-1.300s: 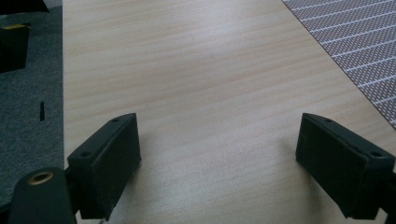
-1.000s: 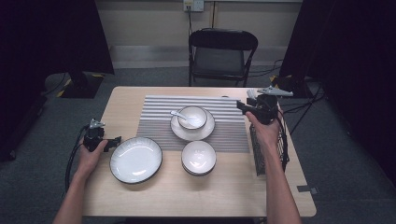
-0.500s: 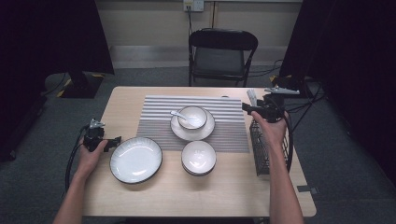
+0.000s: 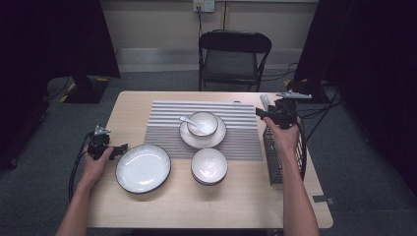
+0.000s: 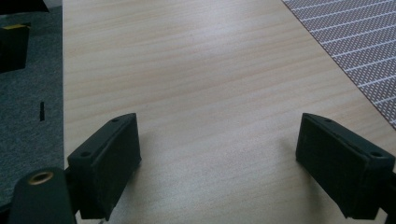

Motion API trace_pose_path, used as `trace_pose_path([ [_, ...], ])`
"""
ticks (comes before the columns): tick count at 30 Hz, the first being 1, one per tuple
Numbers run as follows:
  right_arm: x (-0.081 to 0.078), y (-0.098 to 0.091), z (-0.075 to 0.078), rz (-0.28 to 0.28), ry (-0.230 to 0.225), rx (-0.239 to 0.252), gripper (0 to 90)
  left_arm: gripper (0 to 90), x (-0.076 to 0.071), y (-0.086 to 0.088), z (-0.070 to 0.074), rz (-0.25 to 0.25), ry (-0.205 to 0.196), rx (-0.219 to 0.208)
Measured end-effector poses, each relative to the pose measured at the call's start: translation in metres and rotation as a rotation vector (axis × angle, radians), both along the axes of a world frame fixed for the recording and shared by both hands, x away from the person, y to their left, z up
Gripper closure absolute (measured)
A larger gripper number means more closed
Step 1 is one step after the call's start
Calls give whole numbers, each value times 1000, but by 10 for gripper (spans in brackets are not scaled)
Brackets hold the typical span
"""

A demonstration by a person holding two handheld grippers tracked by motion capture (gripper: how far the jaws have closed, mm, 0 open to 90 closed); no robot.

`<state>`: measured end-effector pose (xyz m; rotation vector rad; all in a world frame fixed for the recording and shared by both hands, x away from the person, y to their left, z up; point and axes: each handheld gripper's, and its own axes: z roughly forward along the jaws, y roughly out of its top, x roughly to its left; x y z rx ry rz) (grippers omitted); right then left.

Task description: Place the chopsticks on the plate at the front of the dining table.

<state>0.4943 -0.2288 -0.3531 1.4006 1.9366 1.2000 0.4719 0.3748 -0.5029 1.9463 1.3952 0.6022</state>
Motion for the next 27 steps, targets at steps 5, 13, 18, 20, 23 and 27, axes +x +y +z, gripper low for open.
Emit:
trace_pose_path([
  [5, 0, 3, 0, 0, 3, -11, 427, 133, 0, 0, 0, 1, 0, 0],
  [13, -1, 4, 0, 15, 6, -8, 530, 133, 0, 0, 0, -1, 1, 2],
  [18, -3, 3, 0, 5, -11, -1, 581, 133, 0, 0, 0, 0, 0, 1],
  [20, -5, 3, 1, 11, -13, 5, 626, 133, 0, 0, 0, -1, 1, 2],
  [23, -9, 2, 2, 16, -20, 9, 652, 133, 0, 0, 0, 0, 0, 0],
  [27, -15, 1, 0, 18, -21, 19, 679, 133, 0, 0, 0, 0, 0, 0],
])
